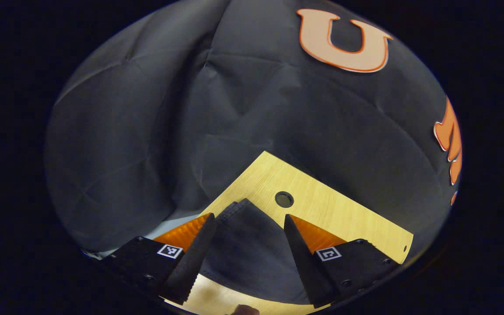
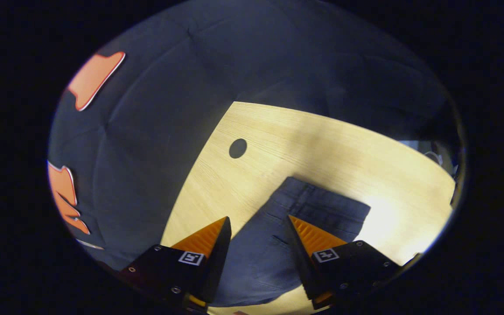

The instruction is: Grasp the waist and the cuffs of the jeans and fold them to make the two legs overlap; first hold the waist and fold one-third of the jeans toward the cuffs, then hold the cuffs and fold the remaining one-third in the same direction to finish folding.

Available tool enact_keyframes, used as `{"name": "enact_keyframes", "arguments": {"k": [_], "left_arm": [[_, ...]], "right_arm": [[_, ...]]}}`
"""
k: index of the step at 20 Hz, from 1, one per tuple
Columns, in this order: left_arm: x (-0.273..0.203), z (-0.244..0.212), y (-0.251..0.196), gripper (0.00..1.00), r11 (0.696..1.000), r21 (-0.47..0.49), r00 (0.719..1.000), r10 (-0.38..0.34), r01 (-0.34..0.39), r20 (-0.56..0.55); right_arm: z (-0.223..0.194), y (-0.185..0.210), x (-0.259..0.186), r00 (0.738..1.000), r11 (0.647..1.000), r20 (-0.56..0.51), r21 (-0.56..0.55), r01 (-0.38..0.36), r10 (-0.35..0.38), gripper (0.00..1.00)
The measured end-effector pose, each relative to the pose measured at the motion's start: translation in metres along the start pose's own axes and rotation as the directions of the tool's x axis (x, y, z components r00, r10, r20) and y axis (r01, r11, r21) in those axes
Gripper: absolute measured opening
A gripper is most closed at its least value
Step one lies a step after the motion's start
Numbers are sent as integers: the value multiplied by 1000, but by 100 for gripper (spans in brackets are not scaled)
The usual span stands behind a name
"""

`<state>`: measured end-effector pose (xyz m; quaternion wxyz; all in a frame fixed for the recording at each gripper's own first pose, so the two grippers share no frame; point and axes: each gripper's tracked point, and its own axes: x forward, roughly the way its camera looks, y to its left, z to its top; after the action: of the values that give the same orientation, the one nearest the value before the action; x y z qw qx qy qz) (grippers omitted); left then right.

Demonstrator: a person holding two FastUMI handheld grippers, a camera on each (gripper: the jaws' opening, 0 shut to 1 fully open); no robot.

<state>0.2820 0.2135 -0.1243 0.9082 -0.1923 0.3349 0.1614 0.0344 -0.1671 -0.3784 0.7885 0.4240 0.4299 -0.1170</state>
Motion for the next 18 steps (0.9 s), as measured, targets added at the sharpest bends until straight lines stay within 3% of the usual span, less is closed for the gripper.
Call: {"name": "enact_keyframes", "arguments": {"k": [2,5,6,10,14,18], "left_arm": [[-19,7,-9,96,999,41,998,-37,34,60],[-55,23,-27,100,990,126,981,-87,66,171],[-70,31,-31,96,987,147,973,-97,67,209],[-127,42,-53,95,978,189,926,-152,89,347],[-173,35,-90,95,944,239,842,-312,225,440],[-205,16,-115,95,929,314,816,-330,194,474]], "right_arm": [[-2,-21,-6,999,997,10,-60,52,-51,86],[-15,-38,-11,996,993,3,-75,86,-86,88],[-20,-47,-11,995,993,-2,-70,100,-101,89],[-40,-77,2,989,988,-21,-67,142,-144,89],[-46,-90,15,986,986,-38,-47,158,-160,89],[-45,-92,22,989,989,-39,-42,140,-142,89]]}}
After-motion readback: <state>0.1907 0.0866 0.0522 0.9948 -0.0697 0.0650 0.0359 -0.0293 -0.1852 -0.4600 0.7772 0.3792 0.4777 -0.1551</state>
